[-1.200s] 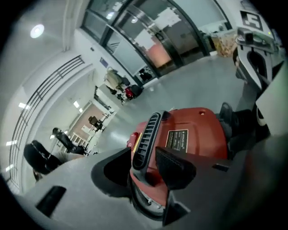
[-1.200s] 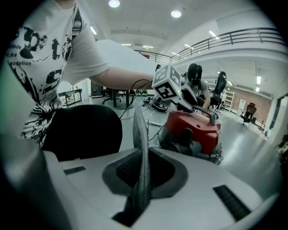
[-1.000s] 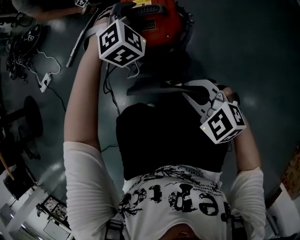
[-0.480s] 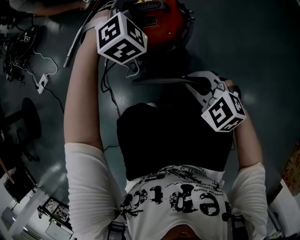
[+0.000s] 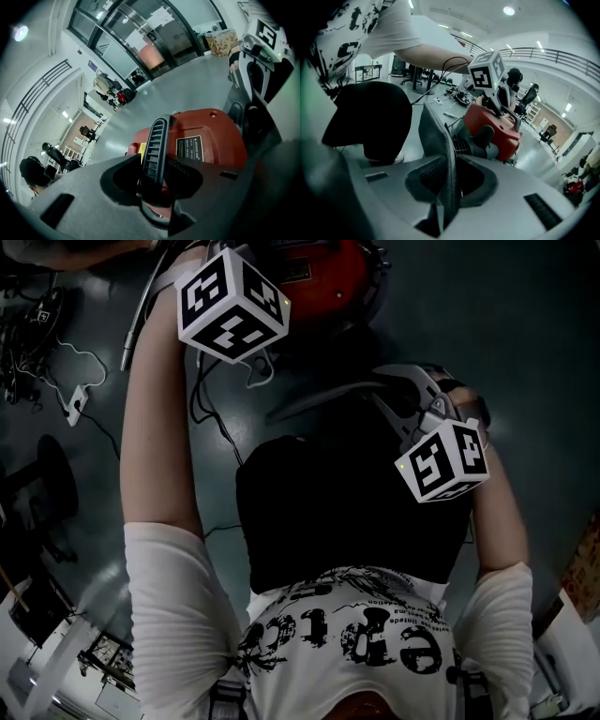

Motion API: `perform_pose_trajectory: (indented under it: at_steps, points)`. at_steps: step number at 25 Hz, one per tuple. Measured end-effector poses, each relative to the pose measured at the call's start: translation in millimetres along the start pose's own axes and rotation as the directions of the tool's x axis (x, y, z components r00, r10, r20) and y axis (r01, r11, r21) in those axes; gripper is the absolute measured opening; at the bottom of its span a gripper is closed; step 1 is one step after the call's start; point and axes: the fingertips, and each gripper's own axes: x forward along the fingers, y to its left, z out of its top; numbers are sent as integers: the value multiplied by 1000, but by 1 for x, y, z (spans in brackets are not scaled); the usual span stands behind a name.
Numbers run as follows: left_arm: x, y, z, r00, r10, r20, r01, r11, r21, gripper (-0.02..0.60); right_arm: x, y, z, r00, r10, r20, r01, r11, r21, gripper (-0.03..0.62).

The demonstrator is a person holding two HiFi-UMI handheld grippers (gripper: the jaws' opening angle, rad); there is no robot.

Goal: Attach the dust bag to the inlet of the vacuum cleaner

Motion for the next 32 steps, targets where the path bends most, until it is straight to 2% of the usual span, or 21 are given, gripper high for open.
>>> perform_pose_trajectory:
  at_steps: [2, 6, 8, 12, 17, 22, 25, 32]
  points:
    - [0, 0, -1, 1000, -15, -14, 15, 1000, -10, 130, 1, 0, 0, 1000, -14, -7, 14, 1000, 20, 41]
    - [0, -1, 0, 999, -39, -26, 38, 999, -18, 130, 0, -2, -10, 999, -44, -12, 46, 987, 152, 44]
    - [0, -2, 0, 999, -46, -24, 46, 999, -21, 130, -1, -3, -11, 997, -78, -17, 80, 981, 179, 44]
    - [-1, -4, 0, 995, -94, -27, 93, 995, -38, 130, -1, -4, -7, 992, -123, -24, 126, 972, 199, 49]
    - [1, -5, 2, 996, -94, -2, 94, 994, -49, 130, 4, -5, -8, 994, -99, -40, 105, 968, 226, 51]
    - [-5, 4, 1, 995, -94, -37, 92, 994, -51, 130, 6, -14, -7, 992, -105, -70, 117, 971, 209, 58]
    - [-5, -3, 2, 991, -132, -25, 130, 990, -54, 130, 6, -19, -4, 990, -113, -88, 129, 971, 203, 64]
    - [-2, -6, 3, 991, -131, -5, 131, 990, -55, 130, 9, -31, -3, 974, -194, -116, 216, 949, 229, 64]
